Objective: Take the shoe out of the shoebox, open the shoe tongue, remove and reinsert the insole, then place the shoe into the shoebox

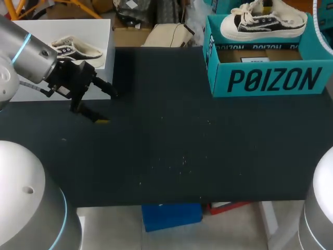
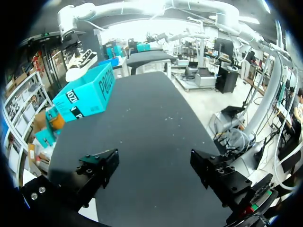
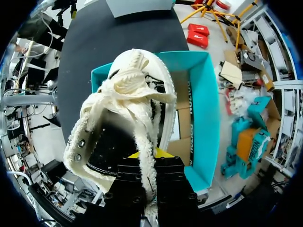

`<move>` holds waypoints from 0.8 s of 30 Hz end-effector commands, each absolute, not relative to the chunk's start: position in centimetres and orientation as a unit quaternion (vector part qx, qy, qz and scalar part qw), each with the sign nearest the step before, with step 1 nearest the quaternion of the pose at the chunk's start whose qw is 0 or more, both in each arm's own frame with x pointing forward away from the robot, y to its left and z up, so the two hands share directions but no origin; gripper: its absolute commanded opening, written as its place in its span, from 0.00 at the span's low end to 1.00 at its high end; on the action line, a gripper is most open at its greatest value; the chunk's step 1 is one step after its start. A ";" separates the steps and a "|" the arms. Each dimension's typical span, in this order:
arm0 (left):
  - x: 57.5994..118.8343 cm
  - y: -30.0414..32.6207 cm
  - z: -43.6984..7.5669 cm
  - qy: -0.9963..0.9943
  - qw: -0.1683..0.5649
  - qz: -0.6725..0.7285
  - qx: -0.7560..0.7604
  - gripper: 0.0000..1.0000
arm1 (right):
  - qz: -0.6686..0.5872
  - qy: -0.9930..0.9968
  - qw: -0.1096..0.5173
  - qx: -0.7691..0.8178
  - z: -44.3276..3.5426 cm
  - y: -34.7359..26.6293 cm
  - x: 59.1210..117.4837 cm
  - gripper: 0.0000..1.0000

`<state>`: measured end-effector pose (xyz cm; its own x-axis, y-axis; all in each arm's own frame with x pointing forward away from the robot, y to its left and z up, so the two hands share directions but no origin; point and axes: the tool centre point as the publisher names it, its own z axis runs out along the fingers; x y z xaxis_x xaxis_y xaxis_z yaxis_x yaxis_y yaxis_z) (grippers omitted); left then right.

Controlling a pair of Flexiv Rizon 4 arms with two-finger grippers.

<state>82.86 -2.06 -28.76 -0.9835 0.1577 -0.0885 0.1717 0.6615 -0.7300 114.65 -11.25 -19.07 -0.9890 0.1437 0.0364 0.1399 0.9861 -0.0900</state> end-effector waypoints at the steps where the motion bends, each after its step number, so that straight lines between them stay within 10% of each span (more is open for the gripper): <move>1: 82.8 -2.1 -28.8 0.912 0.010 -0.400 0.090 1.00 | 0.035 -0.996 -0.038 -0.072 -20.6 -11.4 113.0 0.00; 24: 82.8 -2.1 -28.8 0.912 0.010 -0.400 0.090 1.00 | 0.040 -0.997 0.017 -0.069 -28.5 -13.5 113.6 0.00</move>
<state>82.85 -2.07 -28.75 -0.9835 0.1578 -0.0885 0.1718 0.6615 -0.7300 112.48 -13.49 -27.52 -0.9901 0.1405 0.0049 0.1396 0.9868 -0.0821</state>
